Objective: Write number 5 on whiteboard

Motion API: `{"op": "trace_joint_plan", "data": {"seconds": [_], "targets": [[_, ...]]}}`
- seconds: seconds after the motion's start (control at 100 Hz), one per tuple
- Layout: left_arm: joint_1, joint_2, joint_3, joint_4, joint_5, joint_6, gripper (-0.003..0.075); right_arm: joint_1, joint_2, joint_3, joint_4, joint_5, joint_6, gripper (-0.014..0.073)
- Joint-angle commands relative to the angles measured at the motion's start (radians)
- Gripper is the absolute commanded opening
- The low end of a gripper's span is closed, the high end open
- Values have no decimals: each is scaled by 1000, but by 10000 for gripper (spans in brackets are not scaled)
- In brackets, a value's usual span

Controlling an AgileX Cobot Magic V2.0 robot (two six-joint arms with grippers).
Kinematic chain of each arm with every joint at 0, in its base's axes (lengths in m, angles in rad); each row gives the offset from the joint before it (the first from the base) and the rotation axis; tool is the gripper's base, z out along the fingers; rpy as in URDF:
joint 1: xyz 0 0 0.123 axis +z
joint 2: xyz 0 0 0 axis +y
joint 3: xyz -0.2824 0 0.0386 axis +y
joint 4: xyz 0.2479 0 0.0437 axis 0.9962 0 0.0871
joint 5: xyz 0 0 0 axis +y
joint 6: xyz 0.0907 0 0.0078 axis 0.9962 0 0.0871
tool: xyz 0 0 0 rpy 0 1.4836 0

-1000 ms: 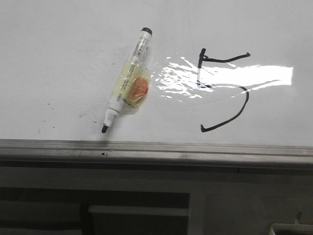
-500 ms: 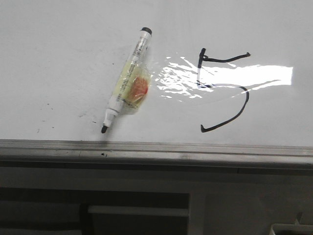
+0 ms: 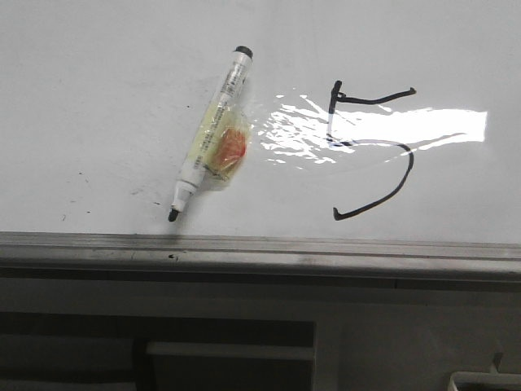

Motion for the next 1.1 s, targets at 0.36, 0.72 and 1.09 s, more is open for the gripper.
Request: {"op": "trace_joint_plan", "data": {"seconds": [0.36, 0.72, 1.09], "targets": [[2, 10, 22, -3, -70, -11, -20, -404, 7, 239, 722, -437, -567, -43], [2, 10, 22, -3, -70, -11, -20, -409, -34, 260, 907, -135, -575, -43], [2, 10, 22, -3, -70, -11, -20, -409, -120, 260, 882, -95, -578, -43]]}}
